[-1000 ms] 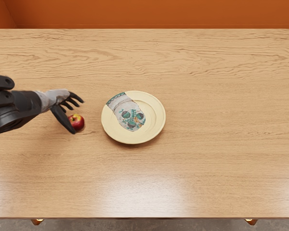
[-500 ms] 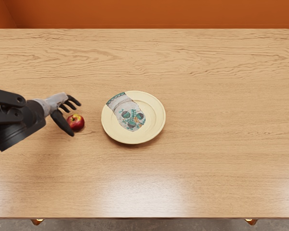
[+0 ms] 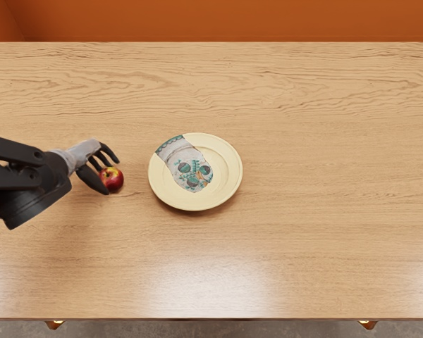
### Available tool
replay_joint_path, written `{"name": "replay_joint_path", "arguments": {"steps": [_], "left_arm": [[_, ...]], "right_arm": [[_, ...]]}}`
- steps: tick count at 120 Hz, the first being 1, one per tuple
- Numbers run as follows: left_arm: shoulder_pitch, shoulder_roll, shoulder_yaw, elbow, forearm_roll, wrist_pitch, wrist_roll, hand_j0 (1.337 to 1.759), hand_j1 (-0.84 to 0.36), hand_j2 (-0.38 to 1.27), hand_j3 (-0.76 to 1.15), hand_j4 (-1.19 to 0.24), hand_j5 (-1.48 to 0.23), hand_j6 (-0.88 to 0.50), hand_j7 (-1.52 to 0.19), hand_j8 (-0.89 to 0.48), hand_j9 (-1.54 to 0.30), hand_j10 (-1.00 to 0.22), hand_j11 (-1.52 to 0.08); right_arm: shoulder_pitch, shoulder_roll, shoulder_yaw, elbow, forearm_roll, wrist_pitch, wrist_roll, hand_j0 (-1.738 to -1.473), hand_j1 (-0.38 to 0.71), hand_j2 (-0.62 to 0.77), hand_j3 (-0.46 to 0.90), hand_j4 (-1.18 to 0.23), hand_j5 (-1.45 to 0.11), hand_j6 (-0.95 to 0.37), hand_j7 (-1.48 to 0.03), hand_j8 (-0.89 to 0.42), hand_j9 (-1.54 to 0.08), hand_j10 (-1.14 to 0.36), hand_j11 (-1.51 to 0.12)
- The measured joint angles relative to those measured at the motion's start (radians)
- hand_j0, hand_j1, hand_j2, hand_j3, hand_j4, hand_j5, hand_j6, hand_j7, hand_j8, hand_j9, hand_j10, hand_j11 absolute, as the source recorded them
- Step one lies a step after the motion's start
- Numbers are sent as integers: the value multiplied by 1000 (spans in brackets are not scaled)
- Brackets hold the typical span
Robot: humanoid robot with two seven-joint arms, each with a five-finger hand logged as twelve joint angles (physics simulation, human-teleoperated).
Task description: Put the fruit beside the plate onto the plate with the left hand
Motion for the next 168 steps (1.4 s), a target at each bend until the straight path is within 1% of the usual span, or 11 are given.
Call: {"name": "replay_joint_path", "arguments": {"steps": [24,43,46,51,72,86,108,119,139,157,168], "left_arm": [[11,-1,-1,5,2,1,0,1658,-263,103,0,-510,-663,-504,-663,-510,-663,-510,-663],[12,-1,-5,8,0,0,0,1658,-300,189,0,-533,-742,-468,-737,-565,-737,-565,-737],[17,-1,-5,9,3,0,0,1657,-307,173,0,-537,-755,-460,-754,-573,-754,-572,-754],[19,-1,-6,10,5,0,0,1655,-297,186,0,-545,-775,-444,-779,-573,-779,-582,-779],[19,-1,-7,14,2,0,0,1656,-282,310,0,-605,-808,-511,-816,-637,-814,-613,-814],[26,-9,-9,27,3,-2,-3,1654,-231,221,0,-630,-816,-544,-831,-656,-835,-618,-835],[15,-13,-11,38,0,-13,-6,1655,-240,302,0,-649,-822,-545,-832,-670,-830,-621,-829],[-19,-12,-11,37,-11,-26,-7,1656,-255,348,0,-651,-823,-547,-828,-674,-822,-621,-821],[-99,-17,-9,36,-50,-106,-7,1657,-266,354,0,-645,-814,-543,-818,-670,-809,-615,-808],[-190,-89,-5,37,-112,-165,-4,1657,-286,344,0,-615,-799,-534,-795,-643,-792,-610,-790],[-213,-144,-5,38,-146,-180,-2,1658,-301,374,0,-590,-788,-528,-786,-619,-784,-603,-784]], "right_arm": [[0,0,0,0,0,0,0,-1658,-349,0,0,0,0,-1,0,-1,0,0,0],[0,0,0,0,0,0,0,-1658,-349,0,0,0,0,-1,0,-1,0,0,0],[0,0,0,0,0,0,0,-1658,-349,0,0,-1,0,-1,0,-1,0,0,0],[0,0,0,0,0,0,0,-1658,-349,0,0,-1,0,-1,0,-1,0,0,0],[0,0,0,0,0,0,0,-1658,-349,0,0,-1,0,-1,0,-1,0,0,0],[0,0,0,0,0,0,0,-1658,-349,0,0,-1,0,-1,0,-1,0,0,0],[0,0,0,0,0,0,0,-1658,-349,0,0,-1,0,-1,0,-1,0,0,0],[0,0,0,0,0,0,0,-1658,-349,0,0,0,0,-1,0,-1,0,0,0],[0,0,0,0,0,0,0,-1658,-349,0,0,0,0,-1,0,-1,0,0,0],[0,0,0,0,0,0,0,-1658,-349,0,0,0,0,-1,0,0,0,0,0],[0,0,0,0,0,0,0,-1658,-349,0,0,0,0,-1,0,-1,0,0,0]]}}
